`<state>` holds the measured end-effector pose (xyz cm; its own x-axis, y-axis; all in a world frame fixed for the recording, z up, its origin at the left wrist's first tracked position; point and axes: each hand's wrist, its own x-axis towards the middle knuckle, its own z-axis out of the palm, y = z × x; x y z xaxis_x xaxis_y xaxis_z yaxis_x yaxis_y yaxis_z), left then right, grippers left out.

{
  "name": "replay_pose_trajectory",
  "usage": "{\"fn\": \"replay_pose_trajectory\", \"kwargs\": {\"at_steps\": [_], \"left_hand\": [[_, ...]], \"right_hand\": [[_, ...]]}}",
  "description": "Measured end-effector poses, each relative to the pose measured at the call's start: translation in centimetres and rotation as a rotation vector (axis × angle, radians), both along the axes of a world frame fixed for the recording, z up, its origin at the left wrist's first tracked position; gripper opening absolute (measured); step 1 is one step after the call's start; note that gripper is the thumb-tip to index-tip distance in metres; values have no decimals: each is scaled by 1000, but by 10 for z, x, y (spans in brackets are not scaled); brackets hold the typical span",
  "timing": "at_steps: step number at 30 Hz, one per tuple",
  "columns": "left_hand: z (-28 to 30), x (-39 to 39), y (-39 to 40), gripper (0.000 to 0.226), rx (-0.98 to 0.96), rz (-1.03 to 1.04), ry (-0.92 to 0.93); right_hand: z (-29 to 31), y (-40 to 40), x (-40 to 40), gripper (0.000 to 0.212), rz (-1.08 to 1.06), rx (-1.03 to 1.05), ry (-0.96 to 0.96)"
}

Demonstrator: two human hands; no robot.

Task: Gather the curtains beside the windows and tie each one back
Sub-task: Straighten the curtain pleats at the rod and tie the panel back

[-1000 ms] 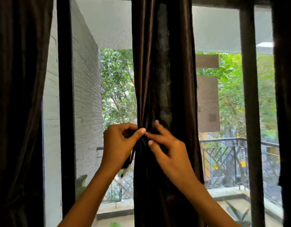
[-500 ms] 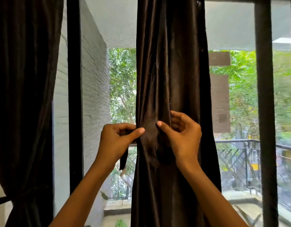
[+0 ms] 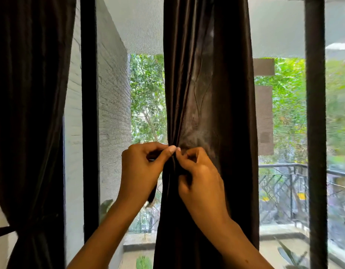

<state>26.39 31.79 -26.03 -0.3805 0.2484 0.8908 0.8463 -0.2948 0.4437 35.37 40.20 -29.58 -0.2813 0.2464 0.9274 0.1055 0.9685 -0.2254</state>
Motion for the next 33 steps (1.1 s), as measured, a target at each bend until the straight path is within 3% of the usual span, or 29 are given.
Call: {"fn": "replay_pose_trajectory", "kwargs": {"at_steps": [5,7,9,12,15,20,22,25,27,29,33], "left_hand": [[5,-3,0,12,-10,117,37],[7,-8,1,10,-24,145,52],[7,-11,2,10,-29,130,24],[6,-17,5,10,-53,22,-44],[5,-19,7,13,-84,-115,-96],[6,-16,3,10,-108,-231,-152],[5,-18,2,10,-105,-192,-155],[4,-20,2,11,-59,-43,-108],[4,-17,0,9,-27,41,-56],[5,-12,-1,6,-22,76,-10],[7,-4,-3,22,-29,50,38]], "right_hand": [[3,5,6,48,108,18,-116],[6,9,9,43,173,-11,-26],[12,21,9,40,13,49,178],[27,34,3,78,-214,-89,235],[36,40,-2,108,-1,-394,183],[46,46,-10,103,379,-669,246],[47,46,-11,78,394,-622,310],[40,40,-5,29,217,-402,383],[32,30,-1,29,119,-296,376],[25,17,1,43,29,-220,304],[21,-5,10,66,-125,-122,-9]]}}
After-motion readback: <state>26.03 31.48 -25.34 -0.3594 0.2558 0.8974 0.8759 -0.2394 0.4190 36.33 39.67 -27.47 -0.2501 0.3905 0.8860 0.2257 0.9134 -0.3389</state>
